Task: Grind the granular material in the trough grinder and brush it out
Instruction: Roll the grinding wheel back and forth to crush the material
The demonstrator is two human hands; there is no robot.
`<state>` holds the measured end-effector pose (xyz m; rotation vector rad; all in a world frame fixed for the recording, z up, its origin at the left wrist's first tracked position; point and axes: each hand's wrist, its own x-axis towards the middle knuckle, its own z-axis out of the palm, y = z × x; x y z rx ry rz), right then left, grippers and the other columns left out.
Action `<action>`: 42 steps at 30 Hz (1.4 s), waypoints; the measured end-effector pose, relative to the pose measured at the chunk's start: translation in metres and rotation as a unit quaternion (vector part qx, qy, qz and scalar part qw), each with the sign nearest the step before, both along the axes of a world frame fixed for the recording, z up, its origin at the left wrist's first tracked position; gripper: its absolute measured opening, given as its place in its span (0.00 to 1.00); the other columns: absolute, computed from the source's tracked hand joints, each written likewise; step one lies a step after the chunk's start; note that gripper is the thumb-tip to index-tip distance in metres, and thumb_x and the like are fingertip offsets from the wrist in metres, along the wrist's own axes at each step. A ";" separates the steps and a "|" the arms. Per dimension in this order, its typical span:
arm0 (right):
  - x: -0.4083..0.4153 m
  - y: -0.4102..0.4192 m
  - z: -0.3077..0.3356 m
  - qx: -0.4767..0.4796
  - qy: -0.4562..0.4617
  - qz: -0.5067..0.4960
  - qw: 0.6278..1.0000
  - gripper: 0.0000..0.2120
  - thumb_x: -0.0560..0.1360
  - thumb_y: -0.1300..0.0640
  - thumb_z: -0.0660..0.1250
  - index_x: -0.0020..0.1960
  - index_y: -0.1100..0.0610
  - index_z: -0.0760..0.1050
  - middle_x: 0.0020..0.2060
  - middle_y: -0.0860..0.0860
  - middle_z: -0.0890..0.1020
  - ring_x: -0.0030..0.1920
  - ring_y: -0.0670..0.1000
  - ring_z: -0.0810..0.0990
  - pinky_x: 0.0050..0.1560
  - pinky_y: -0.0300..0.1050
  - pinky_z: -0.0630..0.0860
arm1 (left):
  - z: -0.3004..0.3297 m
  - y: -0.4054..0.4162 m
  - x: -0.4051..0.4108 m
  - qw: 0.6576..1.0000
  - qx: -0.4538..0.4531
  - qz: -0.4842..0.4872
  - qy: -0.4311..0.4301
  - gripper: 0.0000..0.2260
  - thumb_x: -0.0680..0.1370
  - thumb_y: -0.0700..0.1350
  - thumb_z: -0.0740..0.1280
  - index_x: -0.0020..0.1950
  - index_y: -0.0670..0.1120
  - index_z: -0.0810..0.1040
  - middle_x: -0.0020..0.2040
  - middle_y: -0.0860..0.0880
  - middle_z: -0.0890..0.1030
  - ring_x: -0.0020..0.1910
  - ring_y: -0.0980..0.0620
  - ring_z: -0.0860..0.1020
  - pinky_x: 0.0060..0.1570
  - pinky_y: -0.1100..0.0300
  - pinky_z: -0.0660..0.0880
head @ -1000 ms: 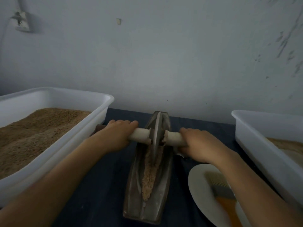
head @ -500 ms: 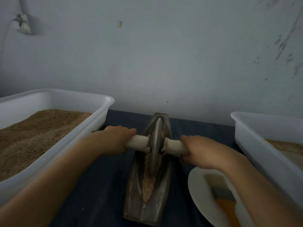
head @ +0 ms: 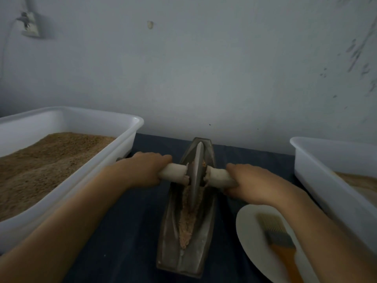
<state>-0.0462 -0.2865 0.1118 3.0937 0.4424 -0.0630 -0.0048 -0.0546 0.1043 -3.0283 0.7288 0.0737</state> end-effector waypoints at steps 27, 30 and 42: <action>-0.026 0.005 0.017 -0.019 0.094 0.030 0.995 0.11 0.75 0.48 0.65 0.47 0.52 0.66 0.41 0.47 0.70 0.43 0.47 0.72 0.33 0.36 0.64 | 0.020 0.006 -0.021 0.989 0.035 -0.018 0.140 0.15 0.77 0.44 0.66 0.61 0.52 0.66 0.49 0.55 0.70 0.46 0.57 0.69 0.48 0.63 0.66; -0.011 0.003 0.007 -0.002 0.051 0.008 0.999 0.10 0.76 0.49 0.64 0.48 0.52 0.64 0.44 0.48 0.72 0.43 0.48 0.71 0.31 0.36 0.61 | 0.011 0.002 -0.012 0.996 0.016 0.001 0.092 0.17 0.77 0.44 0.66 0.63 0.50 0.66 0.57 0.50 0.74 0.50 0.54 0.72 0.48 0.62 0.66; 0.026 -0.007 -0.034 -0.018 -0.227 -0.014 0.974 0.11 0.76 0.51 0.62 0.57 0.53 0.67 0.52 0.49 0.75 0.53 0.52 0.72 0.43 0.45 0.57 | -0.025 -0.009 0.012 0.978 -0.049 0.027 -0.203 0.16 0.76 0.46 0.65 0.62 0.51 0.64 0.59 0.51 0.72 0.58 0.51 0.71 0.60 0.56 0.65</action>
